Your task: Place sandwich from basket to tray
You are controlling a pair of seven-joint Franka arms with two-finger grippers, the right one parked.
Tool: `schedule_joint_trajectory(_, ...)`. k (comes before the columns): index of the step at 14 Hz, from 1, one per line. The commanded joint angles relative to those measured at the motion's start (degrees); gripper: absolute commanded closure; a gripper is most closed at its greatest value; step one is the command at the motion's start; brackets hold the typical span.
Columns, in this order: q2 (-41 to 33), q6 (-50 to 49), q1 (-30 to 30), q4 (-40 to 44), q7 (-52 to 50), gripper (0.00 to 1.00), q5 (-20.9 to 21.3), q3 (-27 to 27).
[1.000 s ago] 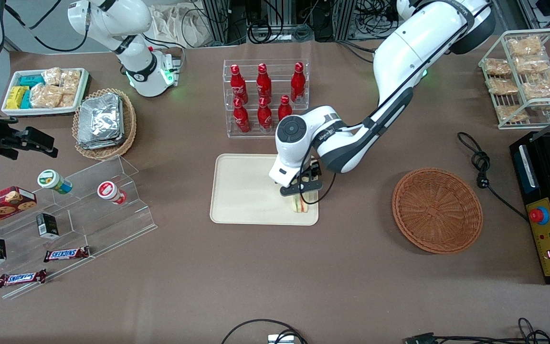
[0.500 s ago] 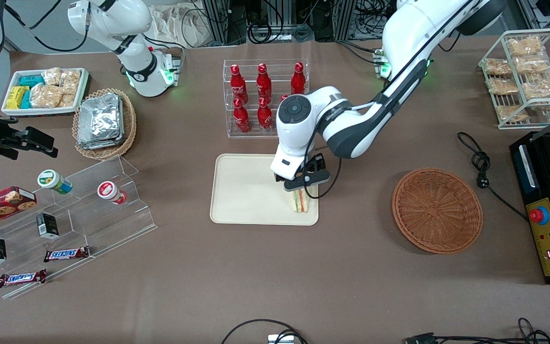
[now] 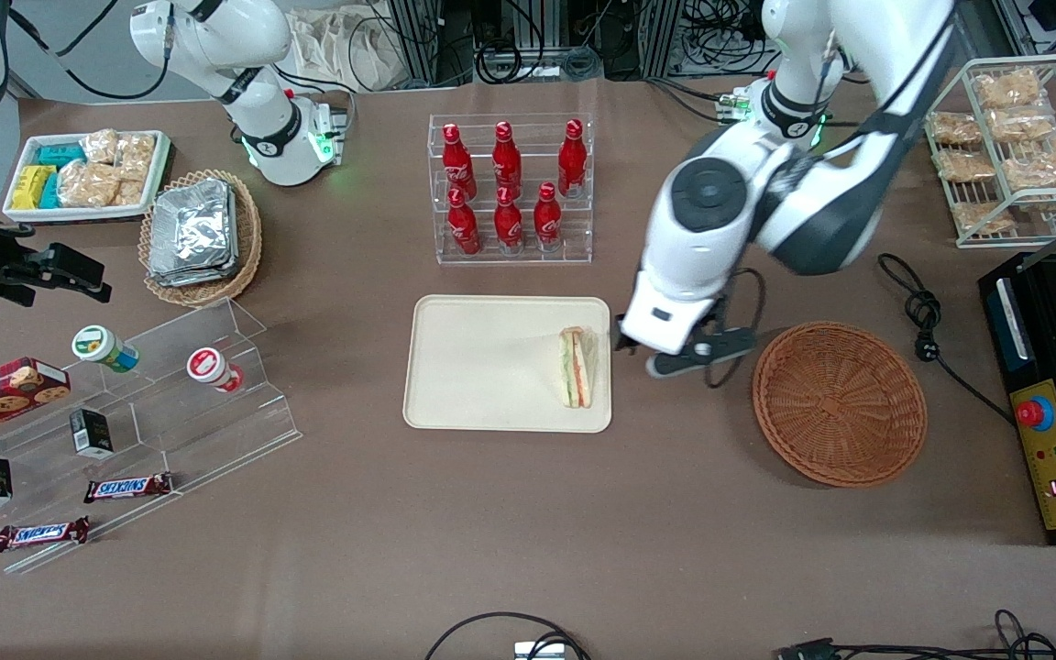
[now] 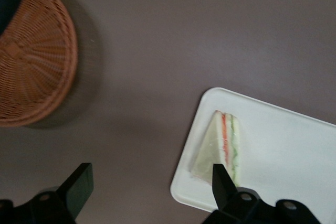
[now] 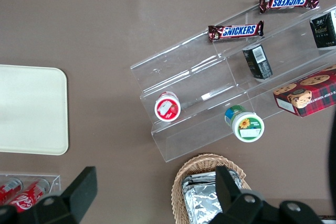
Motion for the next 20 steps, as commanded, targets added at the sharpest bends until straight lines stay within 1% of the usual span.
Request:
schedule_joint_trajectory(1,-6.0,-2.8,6.1,-1.3,9.7,0.0,-4.0,-0.2)
schedule_joint_trajectory(4,-9.1,-5.7,11.0,-1.8,18.5,0.0,-4.2,0.1)
schedule_joint_trajectory(5,-9.6,-6.0,11.9,-1.7,20.6,0.0,-4.3,0.4)
schedule_joint_trajectory(6,-10.2,-6.4,11.7,-1.7,22.3,0.0,-4.4,1.8)
schedule_joint_trajectory(7,-11.3,-7.3,10.8,-1.8,24.3,0.0,-4.5,4.6)
schedule_joint_trajectory(8,-12.6,-8.3,8.6,-1.9,27.7,0.0,-5.8,7.8)
schedule_joint_trajectory(9,-14.2,-9.6,6.5,-2.1,32.3,0.0,-7.9,12.8)
schedule_joint_trajectory(10,-15.7,-10.8,4.5,-2.4,36.5,0.0,-9.4,16.7)
schedule_joint_trajectory(11,-17.6,-11.2,3.7,-3.7,40.0,0.0,-9.9,19.8)
schedule_joint_trajectory(12,-19.4,-11.3,3.7,-4.7,42.6,0.0,-10.3,21.3)
schedule_joint_trajectory(14,-20.5,-12.0,3.4,-4.4,47.0,0.0,-12.7,24.0)
schedule_joint_trajectory(17,-20.5,-12.2,2.7,-1.9,47.2,0.0,-12.7,24.3)
schedule_joint_trajectory(20,-20.5,-12.3,2.8,-1.6,47.3,0.0,-12.8,24.8)
